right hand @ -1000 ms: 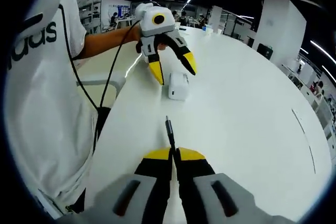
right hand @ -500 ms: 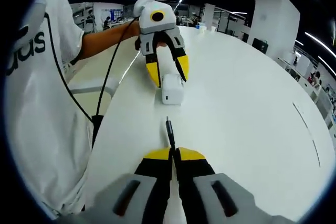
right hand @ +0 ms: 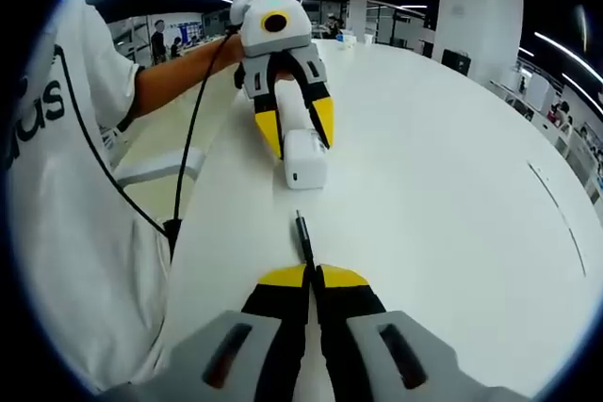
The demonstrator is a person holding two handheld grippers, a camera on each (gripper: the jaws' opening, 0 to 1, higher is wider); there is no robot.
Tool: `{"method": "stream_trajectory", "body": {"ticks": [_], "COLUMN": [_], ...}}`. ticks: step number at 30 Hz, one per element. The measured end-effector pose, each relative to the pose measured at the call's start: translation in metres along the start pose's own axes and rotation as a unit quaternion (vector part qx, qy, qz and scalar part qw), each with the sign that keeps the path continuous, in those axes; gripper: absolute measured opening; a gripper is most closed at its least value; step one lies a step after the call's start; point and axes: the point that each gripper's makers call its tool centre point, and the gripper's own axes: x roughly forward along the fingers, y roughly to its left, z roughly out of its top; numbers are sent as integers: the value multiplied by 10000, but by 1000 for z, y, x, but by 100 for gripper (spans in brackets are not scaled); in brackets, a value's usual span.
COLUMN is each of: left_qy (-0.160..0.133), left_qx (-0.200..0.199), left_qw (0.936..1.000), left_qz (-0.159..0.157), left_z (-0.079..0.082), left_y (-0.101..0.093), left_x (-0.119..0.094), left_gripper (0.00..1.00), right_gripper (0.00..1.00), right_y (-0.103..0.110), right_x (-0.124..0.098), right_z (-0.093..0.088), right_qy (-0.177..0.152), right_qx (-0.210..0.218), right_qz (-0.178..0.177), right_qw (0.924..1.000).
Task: Plug the desk Type‑C cable into the charger adapter.
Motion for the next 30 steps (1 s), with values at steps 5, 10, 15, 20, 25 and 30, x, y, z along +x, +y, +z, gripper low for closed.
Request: {"method": "stream_trajectory", "body": {"ticks": [5, 10, 15, 20, 25, 30], "left_qy": [28, 61, 83, 93, 128, 139], "left_qx": [-103, -246, -307, -349, -373, -411], "left_qw": [9998, 9994, 9993, 9992, 9990, 9988], "left_qz": [-173, -252, -218, -198, -213, -223], "left_z": [2, 4, 4, 4, 5, 5], "left_y": [-5, -7, -8, -8, -9, -10], "left_x": [3, 7, 7, 6, 7, 8], "left_gripper": [23, 23, 23, 23, 23, 23], "right_gripper": [1, 1, 1, 1, 1, 1], "right_y": [-1, 4, 7, 8, 10, 12], "right_x": [3, 6, 7, 7, 8, 8], "right_z": [8, 11, 12, 13, 13, 14], "right_qy": [-14, -15, 8, 15, 37, 77], "right_qx": [-1, -1, 6, -1, -31, -74], "right_qz": [40, 89, 110, 115, 109, 107], "right_qw": [10000, 10000, 9999, 9999, 9999, 9999]}}
